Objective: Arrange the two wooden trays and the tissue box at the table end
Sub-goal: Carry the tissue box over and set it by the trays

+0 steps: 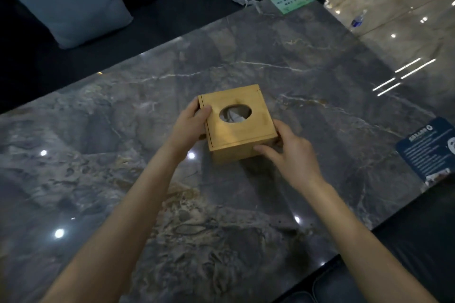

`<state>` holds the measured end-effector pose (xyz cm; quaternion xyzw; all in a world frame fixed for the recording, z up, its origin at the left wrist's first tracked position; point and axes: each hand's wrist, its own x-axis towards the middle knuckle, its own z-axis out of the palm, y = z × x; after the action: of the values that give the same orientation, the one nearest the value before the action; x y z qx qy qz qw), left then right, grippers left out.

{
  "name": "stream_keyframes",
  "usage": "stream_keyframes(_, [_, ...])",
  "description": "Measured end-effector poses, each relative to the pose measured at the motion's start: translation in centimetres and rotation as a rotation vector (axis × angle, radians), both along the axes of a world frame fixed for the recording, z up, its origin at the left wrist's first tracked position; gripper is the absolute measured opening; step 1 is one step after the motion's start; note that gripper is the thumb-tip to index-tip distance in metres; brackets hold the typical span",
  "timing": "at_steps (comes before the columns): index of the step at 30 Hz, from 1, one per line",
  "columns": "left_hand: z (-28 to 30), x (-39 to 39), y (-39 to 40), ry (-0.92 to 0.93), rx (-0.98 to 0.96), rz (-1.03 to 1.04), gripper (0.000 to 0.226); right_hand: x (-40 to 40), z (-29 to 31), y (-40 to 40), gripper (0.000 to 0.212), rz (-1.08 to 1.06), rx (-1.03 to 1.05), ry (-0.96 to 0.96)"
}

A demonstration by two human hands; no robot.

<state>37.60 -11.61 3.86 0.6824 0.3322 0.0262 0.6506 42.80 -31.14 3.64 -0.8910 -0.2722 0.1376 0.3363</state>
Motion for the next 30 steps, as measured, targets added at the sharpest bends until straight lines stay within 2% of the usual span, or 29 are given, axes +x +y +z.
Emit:
stream_keyframes(4, [3.0, -4.0, 1.4, -0.007, 0.03, 0.099, 0.023, -2.4, 2.9, 2.0, 0.056, 0.076, 0.042, -0.059])
stream_keyframes(14, [7.3, -17.8, 5.2, -0.068, 0.144, 0.396, 0.019, -10.9, 6.5, 8.4, 0.055, 0.319, 0.151, -0.013])
stream_keyframes(20, [8.5, -28.0, 7.4, -0.048, 0.185, 0.603, 0.019, -18.6, 7.0, 13.1, 0.055, 0.501, 0.182, 0.037])
stream_keyframes(25, [9.0, -36.5, 8.5, -0.028, 0.192, 0.703, 0.019, -25.8, 7.1, 16.3, 0.062, 0.612, 0.191, 0.035])
stream_keyframes(30, [8.6, -44.8, 9.6, 0.024, 0.178, 0.799, 0.019, -33.5, 6.4, 18.5, 0.058, 0.673, 0.186, 0.08])
